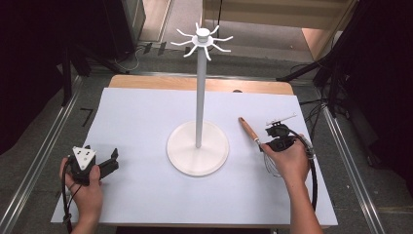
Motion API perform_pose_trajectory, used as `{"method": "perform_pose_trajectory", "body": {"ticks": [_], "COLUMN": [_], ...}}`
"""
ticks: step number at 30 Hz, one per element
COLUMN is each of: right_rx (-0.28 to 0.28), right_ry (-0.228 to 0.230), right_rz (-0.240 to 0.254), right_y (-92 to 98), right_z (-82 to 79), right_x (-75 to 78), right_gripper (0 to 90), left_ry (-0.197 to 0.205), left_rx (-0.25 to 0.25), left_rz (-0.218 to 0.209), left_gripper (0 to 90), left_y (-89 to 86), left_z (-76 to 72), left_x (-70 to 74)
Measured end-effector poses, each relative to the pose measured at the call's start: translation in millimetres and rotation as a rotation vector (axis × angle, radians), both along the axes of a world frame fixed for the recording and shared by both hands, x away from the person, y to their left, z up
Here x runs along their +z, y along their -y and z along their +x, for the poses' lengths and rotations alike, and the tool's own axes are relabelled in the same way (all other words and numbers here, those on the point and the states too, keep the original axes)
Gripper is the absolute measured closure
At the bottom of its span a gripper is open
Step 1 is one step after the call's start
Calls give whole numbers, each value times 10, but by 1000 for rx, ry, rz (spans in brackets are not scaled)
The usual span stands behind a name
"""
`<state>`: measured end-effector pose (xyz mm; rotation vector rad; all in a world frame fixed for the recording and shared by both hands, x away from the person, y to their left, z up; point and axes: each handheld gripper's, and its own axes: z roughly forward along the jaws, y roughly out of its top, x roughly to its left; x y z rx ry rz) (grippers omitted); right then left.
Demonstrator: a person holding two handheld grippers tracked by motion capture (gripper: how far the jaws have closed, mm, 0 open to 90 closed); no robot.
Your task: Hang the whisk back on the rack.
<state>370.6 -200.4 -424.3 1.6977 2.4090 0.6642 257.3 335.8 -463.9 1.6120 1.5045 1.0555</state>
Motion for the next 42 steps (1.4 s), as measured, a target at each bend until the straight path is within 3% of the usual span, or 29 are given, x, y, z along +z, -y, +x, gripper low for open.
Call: {"method": "perform_pose_trajectory", "body": {"ticks": [4, 8, 11, 15, 20, 24, 27, 30, 38, 42], "right_rx": [1, -14, -16, 0, -2, -81, -112, -107, -104, -91], "right_ry": [46, 119, 184, 184, 140, 88, 83, 103, 176, 236], "right_rz": [23, 95, 110, 115, 77, -18, 3, 5, 102, 150], "right_y": [19, 72, 102, 102, 75, 76, 106, 108, 141, 152], "right_z": [-46, -107, -166, -184, -213, -244, -274, -301, -369, -414], "right_x": [44, 98, 159, 171, 72, -89, -177, -197, -83, -6], "right_gripper": [839, 839, 841, 841, 841, 841, 841, 842, 846, 845], "left_ry": [-2, -1, -2, -2, -2, -2, -3, -1, -4, -4], "left_rx": [0, 1, 0, 0, -1, -1, -1, 0, 1, 1], "left_rz": [4, 3, 4, 4, 2, 0, 1, 3, 8, 8], "left_gripper": [132, 132, 132, 132, 132, 132, 132, 132, 132, 132], "left_y": [2, 2, 2, 2, 0, -1, 0, 2, 6, 6], "left_z": [1, -1, -1, 0, -1, 0, -2, -1, -2, -4], "left_x": [0, 0, 0, 0, 1, 1, 2, 0, 2, 2]}}
